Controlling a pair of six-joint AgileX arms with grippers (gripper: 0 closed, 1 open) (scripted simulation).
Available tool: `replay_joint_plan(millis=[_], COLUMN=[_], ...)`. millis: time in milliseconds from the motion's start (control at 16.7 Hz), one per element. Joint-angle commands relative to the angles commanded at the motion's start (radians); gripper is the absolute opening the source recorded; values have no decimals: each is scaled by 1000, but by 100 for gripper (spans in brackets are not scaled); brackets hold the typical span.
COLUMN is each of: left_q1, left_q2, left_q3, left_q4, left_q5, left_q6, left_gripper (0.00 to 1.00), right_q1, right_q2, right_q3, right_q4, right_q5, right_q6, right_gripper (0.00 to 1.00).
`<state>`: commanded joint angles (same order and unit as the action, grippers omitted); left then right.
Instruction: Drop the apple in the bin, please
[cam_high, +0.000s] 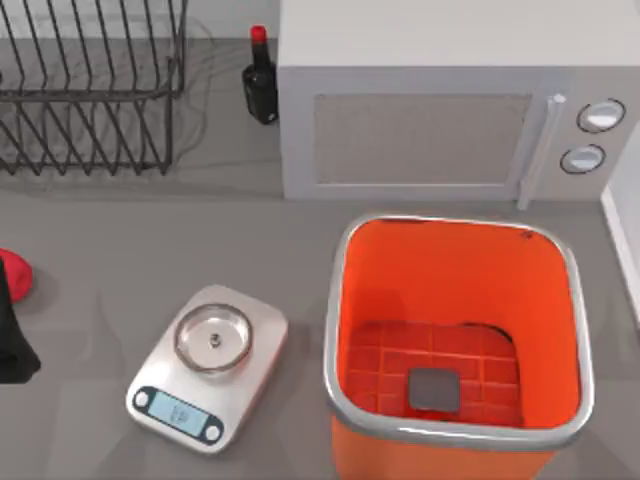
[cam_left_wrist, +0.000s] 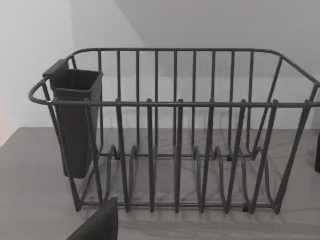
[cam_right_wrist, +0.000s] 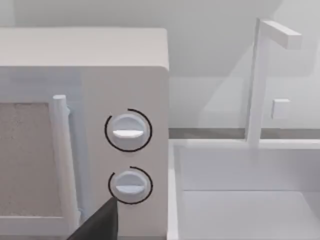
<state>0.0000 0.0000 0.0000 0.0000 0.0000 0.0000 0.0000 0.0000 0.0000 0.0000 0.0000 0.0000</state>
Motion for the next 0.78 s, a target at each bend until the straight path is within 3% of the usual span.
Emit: replay_joint_plan(millis=[360,780], left_q1=[34,160], left_q2=[109,677], left_q3=[67,318], left_q4=[-20,-117], left_q5=[36,191], left_q6=[56,277], left_gripper=[100,100], right_q1=[0,0], right_q2=[0,0], right_q3=[0,0], right_q4=[0,0], right_q5=[0,0], right_q6=[0,0], right_gripper=[100,100])
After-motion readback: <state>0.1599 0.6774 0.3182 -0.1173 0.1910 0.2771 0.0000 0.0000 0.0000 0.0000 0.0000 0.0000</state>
